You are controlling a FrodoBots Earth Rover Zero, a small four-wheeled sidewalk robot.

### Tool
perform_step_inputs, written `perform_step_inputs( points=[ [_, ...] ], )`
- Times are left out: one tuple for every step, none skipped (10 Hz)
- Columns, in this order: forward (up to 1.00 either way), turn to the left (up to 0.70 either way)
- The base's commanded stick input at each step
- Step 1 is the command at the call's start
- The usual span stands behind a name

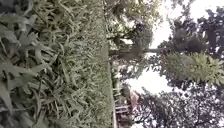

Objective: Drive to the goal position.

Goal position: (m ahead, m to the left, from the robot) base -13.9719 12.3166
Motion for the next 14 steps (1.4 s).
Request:
perform_step_inputs(
  points=[
    [0.0,0.0],
    [0.0,0.0],
    [0.0,0.0],
    [-0.2,0.0],
    [-0.3,-0.23],
    [-0.3,-0.27],
    [-0.3,-0.27],
    [-0.3,-0.27],
    [-0.07,-0.41],
    [0.0,-0.29],
    [0.0,-0.1],
    [0.0,0.0],
    [0.0,0.0],
    [0.27,-0.24]
  ],
)
